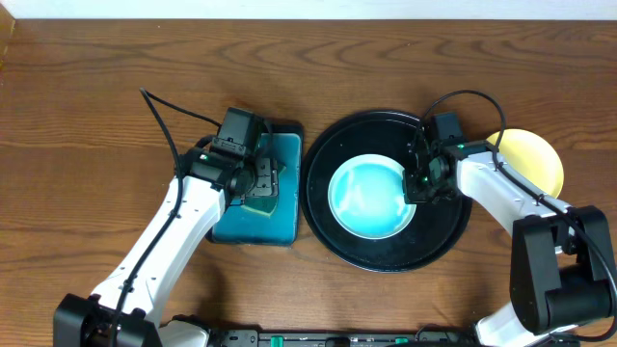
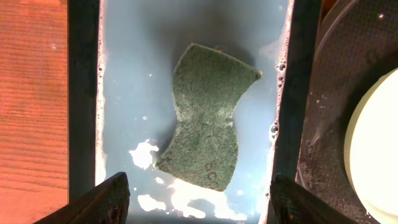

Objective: Clean dirty plates on tray and stack at the side
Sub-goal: 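Return the sponge into the basin with the left gripper, then lift the white plate off the tray and move it right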

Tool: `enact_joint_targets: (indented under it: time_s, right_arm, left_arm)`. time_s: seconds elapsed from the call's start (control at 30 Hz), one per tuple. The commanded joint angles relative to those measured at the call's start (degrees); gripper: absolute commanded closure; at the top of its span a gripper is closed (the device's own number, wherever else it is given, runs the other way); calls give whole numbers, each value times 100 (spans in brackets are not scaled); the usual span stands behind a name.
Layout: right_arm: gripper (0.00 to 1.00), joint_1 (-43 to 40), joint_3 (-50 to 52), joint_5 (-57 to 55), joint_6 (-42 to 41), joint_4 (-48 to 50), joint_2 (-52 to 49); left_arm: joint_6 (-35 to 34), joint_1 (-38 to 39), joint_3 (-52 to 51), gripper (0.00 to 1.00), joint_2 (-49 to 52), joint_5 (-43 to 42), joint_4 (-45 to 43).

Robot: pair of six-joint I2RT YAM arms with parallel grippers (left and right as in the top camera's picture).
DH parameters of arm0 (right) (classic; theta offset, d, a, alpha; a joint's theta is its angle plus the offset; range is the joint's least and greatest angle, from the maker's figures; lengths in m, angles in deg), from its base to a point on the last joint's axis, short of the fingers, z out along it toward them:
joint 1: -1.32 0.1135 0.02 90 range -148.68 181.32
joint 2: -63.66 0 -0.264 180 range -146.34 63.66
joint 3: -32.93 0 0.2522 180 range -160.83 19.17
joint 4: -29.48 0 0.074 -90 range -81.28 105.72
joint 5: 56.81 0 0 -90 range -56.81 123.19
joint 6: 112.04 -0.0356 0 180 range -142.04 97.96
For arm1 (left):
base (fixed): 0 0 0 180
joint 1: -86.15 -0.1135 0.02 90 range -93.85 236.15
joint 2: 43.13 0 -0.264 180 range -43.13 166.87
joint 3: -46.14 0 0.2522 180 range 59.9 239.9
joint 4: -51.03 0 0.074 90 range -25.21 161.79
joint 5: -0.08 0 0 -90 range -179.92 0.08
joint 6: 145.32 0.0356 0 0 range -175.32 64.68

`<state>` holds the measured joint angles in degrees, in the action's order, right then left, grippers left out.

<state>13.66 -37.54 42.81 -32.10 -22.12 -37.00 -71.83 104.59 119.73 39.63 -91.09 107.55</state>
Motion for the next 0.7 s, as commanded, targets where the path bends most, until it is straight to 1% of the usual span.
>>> enact_joint_targets:
  time_s: [0.0, 0.13, 0.2, 0.3, 0.57, 0.67]
  right_arm:
    - [99, 50, 118, 879, 26, -22, 24]
    - [99, 31, 116, 1298, 24, 87, 26]
    - [99, -15, 107, 1499, 24, 138, 26]
    - [99, -153, 28, 1622, 22, 142, 28]
    - [99, -640, -157, 1309, 74, -44, 286]
    - [99, -688, -160, 890, 96, -142, 590]
  left_arm:
    - [-24, -11, -85, 27, 83, 28, 35]
    - [-28, -11, -155, 27, 153, 26, 59]
    - [-146, -11, -155, 27, 166, 26, 127]
    - [-175, -11, -155, 27, 181, 28, 201]
    - [-175, -11, -155, 26, 186, 28, 216]
    - [-175, -11, -155, 26, 186, 28, 214]
